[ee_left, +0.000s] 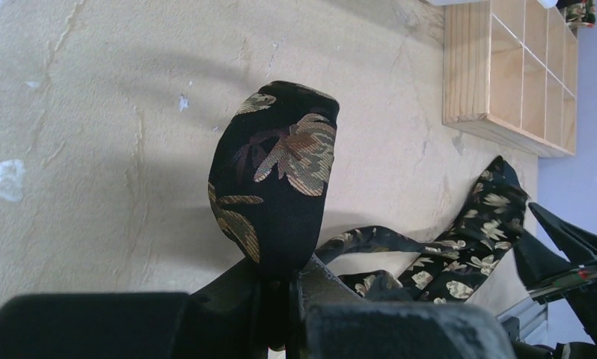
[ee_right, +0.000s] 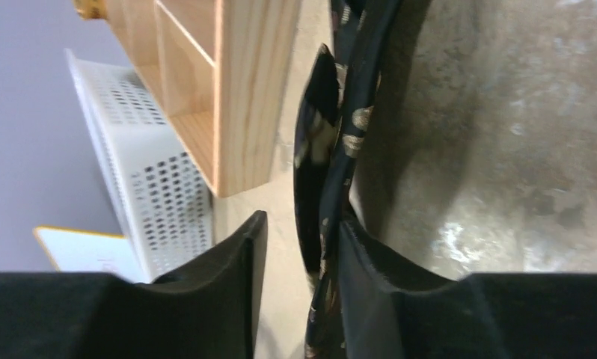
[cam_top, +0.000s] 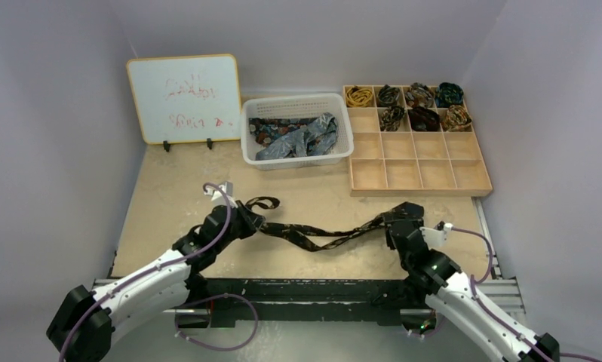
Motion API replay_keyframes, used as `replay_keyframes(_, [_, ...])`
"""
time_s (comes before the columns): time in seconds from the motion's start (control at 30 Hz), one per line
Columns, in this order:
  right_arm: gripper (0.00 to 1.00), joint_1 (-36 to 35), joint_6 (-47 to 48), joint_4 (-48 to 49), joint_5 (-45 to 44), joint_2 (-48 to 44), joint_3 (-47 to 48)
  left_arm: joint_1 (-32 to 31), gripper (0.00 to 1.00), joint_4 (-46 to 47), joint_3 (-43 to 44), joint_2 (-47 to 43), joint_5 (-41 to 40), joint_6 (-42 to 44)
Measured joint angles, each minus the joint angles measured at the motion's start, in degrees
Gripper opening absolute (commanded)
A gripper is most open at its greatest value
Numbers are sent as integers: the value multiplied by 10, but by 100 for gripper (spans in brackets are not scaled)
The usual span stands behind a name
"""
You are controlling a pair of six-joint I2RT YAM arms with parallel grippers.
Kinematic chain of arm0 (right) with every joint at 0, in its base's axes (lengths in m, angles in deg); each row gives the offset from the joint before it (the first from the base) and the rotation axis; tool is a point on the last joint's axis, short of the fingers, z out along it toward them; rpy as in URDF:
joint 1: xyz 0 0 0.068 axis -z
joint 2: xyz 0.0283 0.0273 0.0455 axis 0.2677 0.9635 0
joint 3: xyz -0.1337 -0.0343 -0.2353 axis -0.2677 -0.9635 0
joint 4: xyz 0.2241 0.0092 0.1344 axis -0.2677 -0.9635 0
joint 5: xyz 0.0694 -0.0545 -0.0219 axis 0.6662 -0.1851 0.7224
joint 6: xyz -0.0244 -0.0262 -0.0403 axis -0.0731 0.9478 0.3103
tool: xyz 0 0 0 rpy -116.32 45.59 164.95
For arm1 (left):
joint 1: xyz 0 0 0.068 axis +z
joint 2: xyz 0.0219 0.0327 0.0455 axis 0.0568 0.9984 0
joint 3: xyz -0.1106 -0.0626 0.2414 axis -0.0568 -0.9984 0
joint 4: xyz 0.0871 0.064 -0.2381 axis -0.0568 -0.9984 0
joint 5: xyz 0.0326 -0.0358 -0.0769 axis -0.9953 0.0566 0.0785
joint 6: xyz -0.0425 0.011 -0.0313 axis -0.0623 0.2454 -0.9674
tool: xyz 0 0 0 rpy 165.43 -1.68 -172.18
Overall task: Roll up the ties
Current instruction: Flatten out the tie at the center of the board.
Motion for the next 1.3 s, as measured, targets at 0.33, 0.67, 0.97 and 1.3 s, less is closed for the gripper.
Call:
replay_keyframes(0.33, [62, 0, 0, -132, 26, 98, 172, 0, 8, -42, -23, -63, 6, -14])
replay_keyframes(0.67, [63, 0, 212, -67, 114, 152, 226, 0, 46, -101, -17, -60, 17, -14])
replay_keyframes(0.97, [55, 0, 494, 86, 292, 438, 294, 0, 81, -226, 14, -84, 10, -52])
replay_keyframes(1.3, [79, -82, 720, 397, 465, 475, 227, 0, 100, -372, 124, -46, -50, -92])
